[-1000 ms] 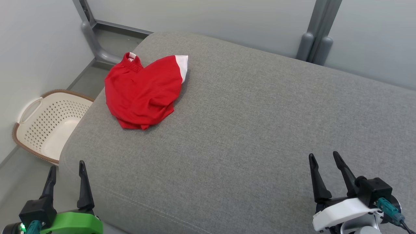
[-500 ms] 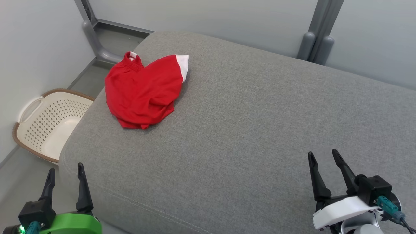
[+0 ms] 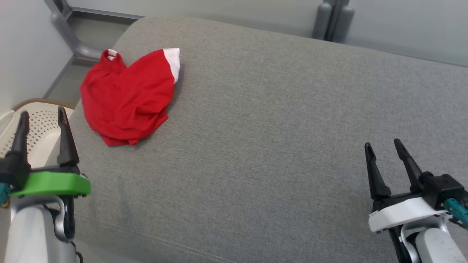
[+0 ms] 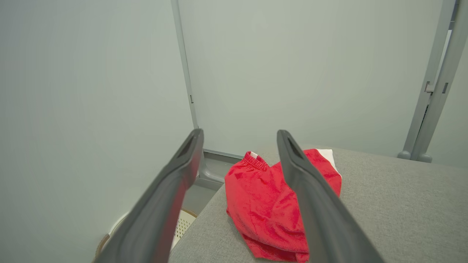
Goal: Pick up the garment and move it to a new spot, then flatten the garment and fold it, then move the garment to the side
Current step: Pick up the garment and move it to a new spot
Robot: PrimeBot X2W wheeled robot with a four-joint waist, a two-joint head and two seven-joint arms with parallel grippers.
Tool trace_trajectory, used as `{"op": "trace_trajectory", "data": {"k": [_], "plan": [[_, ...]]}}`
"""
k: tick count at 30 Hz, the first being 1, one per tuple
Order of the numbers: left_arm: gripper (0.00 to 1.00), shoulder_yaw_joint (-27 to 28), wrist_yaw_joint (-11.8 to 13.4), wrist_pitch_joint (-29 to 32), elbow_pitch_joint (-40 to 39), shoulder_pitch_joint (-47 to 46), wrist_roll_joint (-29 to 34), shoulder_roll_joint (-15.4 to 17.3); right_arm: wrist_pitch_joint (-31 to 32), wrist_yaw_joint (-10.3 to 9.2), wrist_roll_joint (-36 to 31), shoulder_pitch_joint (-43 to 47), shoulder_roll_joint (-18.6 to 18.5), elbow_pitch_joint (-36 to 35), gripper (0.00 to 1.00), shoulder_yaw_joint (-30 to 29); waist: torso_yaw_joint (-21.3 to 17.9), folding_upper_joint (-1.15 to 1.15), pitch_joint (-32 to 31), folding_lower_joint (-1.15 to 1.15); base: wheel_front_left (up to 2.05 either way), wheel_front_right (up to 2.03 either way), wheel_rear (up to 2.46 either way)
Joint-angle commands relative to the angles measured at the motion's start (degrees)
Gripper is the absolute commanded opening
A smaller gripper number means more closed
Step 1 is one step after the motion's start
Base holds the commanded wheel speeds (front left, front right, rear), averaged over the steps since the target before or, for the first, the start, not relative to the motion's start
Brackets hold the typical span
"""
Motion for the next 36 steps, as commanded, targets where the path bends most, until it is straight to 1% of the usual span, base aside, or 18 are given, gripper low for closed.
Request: {"op": "trace_trajectory", "data": {"k": [1, 8, 13, 18, 25, 29, 30, 36], "plan": [[1.0, 0.1, -0.2, 0.0, 0.5, -2.9, -0.8, 0.9, 0.1, -0.12, -0.4, -1.1, -0.9, -0.7, 1.0, -0.7, -4.8, 0.0, 5.0, 0.0, 0.0, 0.0, 0.0], [1.0, 0.1, -0.4, 0.2, 5.6, -15.7, -3.0, 4.6, 0.7, -0.12, -1.1, -3.6, -3.0, -4.0, 1.0, -4.3, -10.1, 0.0, 11.1, 0.0, 0.0, 0.0, 0.0], [1.0, 0.1, -0.4, 0.9, 10.7, -24.5, -4.7, 7.2, 1.0, -0.12, -1.6, -4.5, -3.2, -6.3, 1.0, -6.4, -13.0, 0.0, 14.6, 0.0, 0.0, 0.0, 0.0], [1.0, -0.7, -0.4, 2.7, 17.4, -30.6, -5.7, 9.0, 1.1, -0.12, -1.9, -5.1, -3.5, -7.6, 1.0, -7.5, -15.0, 0.0, 16.9, 0.0, 0.0, 0.0, 0.0], [1.0, -2.0, -0.4, 7.2, 28.9, -35.5, -7.8, 11.5, 0.9, -0.12, -2.2, -6.1, -3.3, -8.5, 1.0, -7.9, -16.8, 0.0, 19.0, 0.0, 0.0, 0.0, 0.0], [1.0, -2.7, -0.4, 12.1, 35.3, -36.9, -8.8, 12.7, 0.9, -0.12, -2.2, -6.3, -3.4, -8.5, 1.0, -8.1, -17.3, 0.0, 19.2, 0.0, 0.0, 0.0, 0.0], [1.0, -2.7, -0.4, 14.4, 37.4, -37.0, -9.3, 13.0, 0.8, -0.12, -2.3, -6.3, -3.3, -8.4, 1.0, -8.0, -17.4, 0.0, 19.1, 0.0, 0.0, 0.0, 0.0], [1.0, -3.0, -0.4, 23.3, 45.4, -37.7, -11.6, 14.7, 0.8, -0.12, -2.2, -6.6, -3.3, -8.1, 1.0, -7.8, -18.0, 0.0, 18.7, 0.0, 0.0, 0.0, 0.0]]}}
